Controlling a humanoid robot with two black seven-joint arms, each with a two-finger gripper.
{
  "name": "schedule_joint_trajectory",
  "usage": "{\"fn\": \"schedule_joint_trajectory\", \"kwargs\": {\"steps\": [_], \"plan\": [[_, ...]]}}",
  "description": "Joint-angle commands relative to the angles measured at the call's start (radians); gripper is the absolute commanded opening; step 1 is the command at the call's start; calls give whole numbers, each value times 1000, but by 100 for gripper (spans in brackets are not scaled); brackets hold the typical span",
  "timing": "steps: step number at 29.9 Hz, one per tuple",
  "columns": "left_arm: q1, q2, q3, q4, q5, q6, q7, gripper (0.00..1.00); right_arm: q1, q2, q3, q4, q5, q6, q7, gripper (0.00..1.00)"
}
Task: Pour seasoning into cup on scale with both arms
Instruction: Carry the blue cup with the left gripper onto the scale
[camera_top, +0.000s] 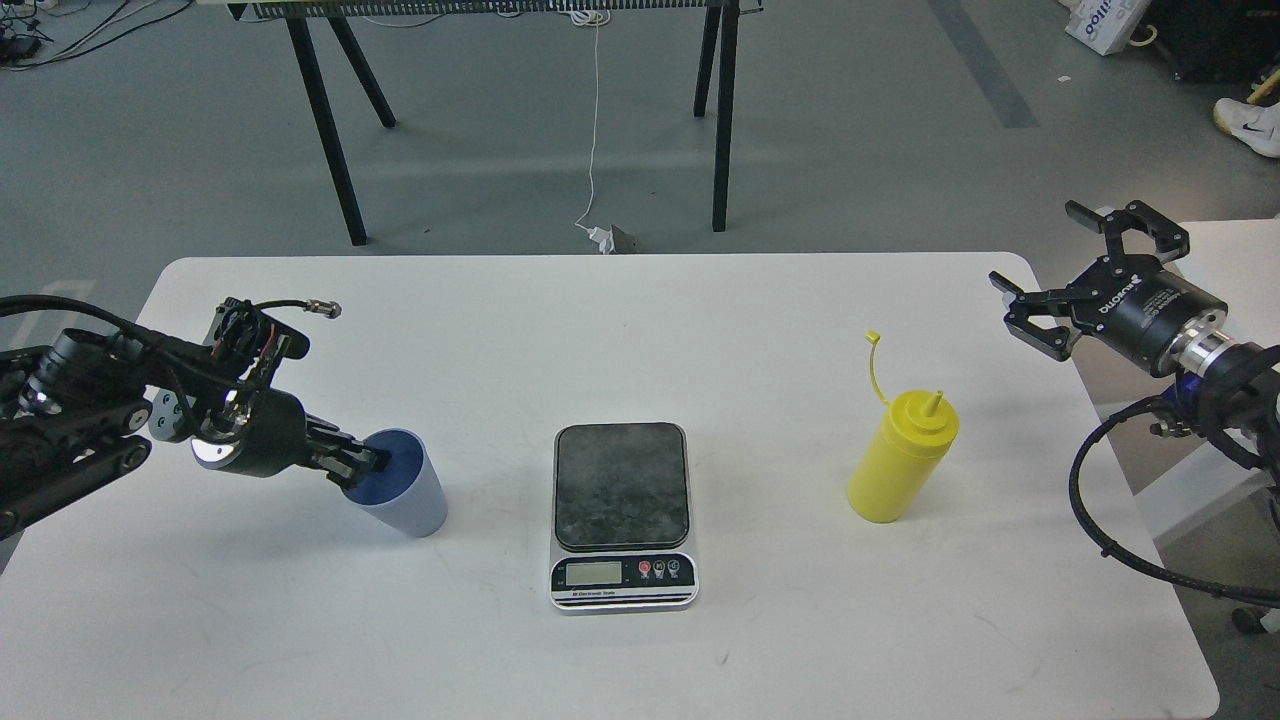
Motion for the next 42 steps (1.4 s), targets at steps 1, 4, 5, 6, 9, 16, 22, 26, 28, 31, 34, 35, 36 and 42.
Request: {"fn": "schedule_joint_trajectory", "kwargs": {"steps": [1,4,5,6,9,16,22,26,28,31,34,35,36,42], "plan": [[-17,4,-9,0,-9,0,0,0,0,2,0,0,0,0,0,98],[-92,7,-9,-3,-38,0,0,0,0,3,0,0,0,0,0,98],[-123,6,-9,-8,-64,0,0,0,0,5,0,-2,0,0,0,98],[-157,1,-9,-11,-97,0,0,0,0,5,0,-2,0,0,0,98],[-224,-43,-5,-23,-118,0,0,0,0,8,0,-2,0,0,0,98],[-218,-247,9,-8,-53,0,0,0,4,8,3,-15,0,0,0,98],[-221,-324,52,41,-52,0,0,0,6,9,5,-32,0,0,0,98],[-218,-353,67,43,-53,0,0,0,6,9,3,-40,0,0,0,98],[-218,-362,70,46,-53,0,0,0,8,9,3,-40,0,0,0,98],[-217,-365,72,55,-53,0,0,0,8,9,3,-40,0,0,0,98],[-215,-364,71,55,-53,0,0,0,8,9,3,-40,0,0,0,98],[-217,-364,70,55,-55,0,0,0,8,8,3,-40,0,0,0,98],[-217,-364,70,55,-56,0,0,0,8,8,3,-40,0,0,0,98],[-211,-365,69,55,-58,0,0,4,6,9,3,-40,0,0,0,98]]}}
